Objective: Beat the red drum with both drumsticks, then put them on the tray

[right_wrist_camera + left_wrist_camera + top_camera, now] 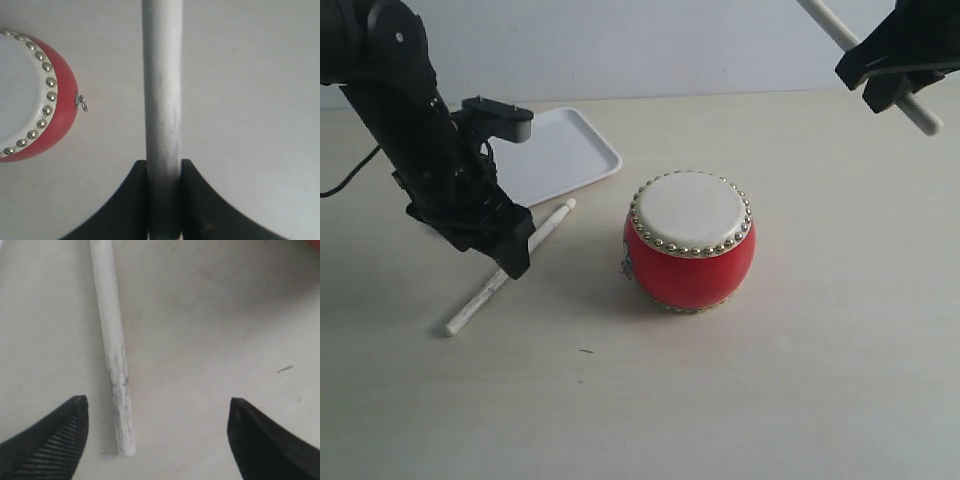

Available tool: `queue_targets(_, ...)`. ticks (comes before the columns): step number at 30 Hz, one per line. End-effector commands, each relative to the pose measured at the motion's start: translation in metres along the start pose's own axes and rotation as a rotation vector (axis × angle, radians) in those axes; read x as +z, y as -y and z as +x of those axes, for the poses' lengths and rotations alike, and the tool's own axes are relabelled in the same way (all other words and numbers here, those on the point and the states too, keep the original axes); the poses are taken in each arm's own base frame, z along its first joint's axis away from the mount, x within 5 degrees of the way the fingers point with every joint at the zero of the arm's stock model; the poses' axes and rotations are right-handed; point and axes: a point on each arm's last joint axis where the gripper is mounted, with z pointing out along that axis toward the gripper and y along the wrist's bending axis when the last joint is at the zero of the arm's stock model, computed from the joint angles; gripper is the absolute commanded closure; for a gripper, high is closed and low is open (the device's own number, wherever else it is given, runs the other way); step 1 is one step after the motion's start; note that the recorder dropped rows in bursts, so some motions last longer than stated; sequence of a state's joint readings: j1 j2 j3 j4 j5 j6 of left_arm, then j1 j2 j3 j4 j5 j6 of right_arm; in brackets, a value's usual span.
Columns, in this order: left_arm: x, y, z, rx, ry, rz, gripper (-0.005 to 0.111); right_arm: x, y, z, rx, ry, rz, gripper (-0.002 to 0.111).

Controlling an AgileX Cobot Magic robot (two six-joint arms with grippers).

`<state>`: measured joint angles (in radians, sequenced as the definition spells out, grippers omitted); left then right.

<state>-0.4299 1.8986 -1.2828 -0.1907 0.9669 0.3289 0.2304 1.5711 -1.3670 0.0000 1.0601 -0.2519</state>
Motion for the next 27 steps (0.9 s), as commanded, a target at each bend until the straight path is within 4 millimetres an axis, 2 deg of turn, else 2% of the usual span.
queue_targets(1,0.016,-0.005,0.000,0.016,-0.038,-0.028,0.037,-0.002,0.003,-0.002,-0.007,0.016,0.007,0.108)
queue_targets(6,0.026,-0.008,0.003,0.002,-0.063,-0.039,0.038,-0.002,0.003,-0.002,-0.007,0.016,0.007,0.108)
queue_targets(13,0.044,-0.001,0.009,0.041,-0.010,-0.077,0.038,-0.002,0.000,-0.002,0.007,0.010,-0.022,0.108)
queue_targets(19,0.045,-0.001,0.010,0.037,-0.010,-0.078,0.038,-0.003,-0.009,0.008,-0.027,-0.097,-0.126,0.108)
queue_targets(27,0.048,-0.001,0.013,0.035,-0.023,-0.081,0.038,-0.003,-0.011,0.008,-0.021,-0.094,-0.144,0.108)
